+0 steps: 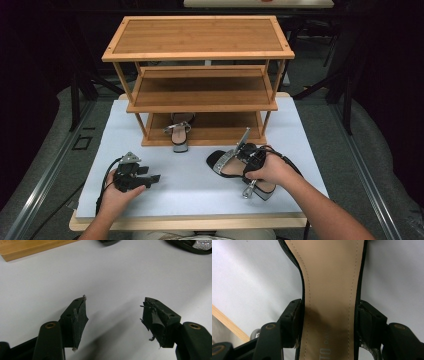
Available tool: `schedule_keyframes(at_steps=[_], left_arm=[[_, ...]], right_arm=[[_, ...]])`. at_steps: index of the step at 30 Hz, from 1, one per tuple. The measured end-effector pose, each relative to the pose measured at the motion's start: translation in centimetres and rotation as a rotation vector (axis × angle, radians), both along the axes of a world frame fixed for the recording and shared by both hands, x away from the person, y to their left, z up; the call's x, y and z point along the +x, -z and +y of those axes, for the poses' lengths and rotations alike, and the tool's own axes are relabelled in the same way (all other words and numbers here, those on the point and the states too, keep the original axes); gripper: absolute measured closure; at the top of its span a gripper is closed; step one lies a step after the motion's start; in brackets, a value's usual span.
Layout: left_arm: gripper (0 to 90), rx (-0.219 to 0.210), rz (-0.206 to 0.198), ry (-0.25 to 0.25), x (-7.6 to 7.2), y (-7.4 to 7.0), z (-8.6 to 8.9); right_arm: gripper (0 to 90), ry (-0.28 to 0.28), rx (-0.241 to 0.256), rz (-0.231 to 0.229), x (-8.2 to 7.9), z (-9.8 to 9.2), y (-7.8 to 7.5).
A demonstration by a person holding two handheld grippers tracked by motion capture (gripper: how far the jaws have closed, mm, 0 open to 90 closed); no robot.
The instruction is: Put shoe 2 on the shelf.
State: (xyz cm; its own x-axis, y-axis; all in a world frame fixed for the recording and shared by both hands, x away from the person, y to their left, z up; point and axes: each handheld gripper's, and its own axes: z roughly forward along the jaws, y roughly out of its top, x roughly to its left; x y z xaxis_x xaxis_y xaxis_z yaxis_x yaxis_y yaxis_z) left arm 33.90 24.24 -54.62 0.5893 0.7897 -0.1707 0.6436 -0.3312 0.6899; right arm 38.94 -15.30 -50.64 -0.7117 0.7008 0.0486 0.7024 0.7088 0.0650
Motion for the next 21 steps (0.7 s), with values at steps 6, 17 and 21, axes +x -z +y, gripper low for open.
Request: schedule_keyframes(at_steps=[6, 17, 21], left_arm=[[35.6, -0.001, 0.002, 0.000, 0.05, 0.04, 0.04], [35.8, -0.006, 0.008, 0.006, 0.19, 0.17, 0.03], [35.9, -0.014, 0.013, 0.005, 0.29, 0.22, 0.05]], right_arm=[[41.1, -0.005, -0.016, 0.015, 0.08, -0.13, -0.01], [40.9, 0.000, -0.038, 0.044, 0.45, 0.21, 0.33], [41.3, -0.007, -0.060, 0.079, 0.68, 0.18, 0.03]])
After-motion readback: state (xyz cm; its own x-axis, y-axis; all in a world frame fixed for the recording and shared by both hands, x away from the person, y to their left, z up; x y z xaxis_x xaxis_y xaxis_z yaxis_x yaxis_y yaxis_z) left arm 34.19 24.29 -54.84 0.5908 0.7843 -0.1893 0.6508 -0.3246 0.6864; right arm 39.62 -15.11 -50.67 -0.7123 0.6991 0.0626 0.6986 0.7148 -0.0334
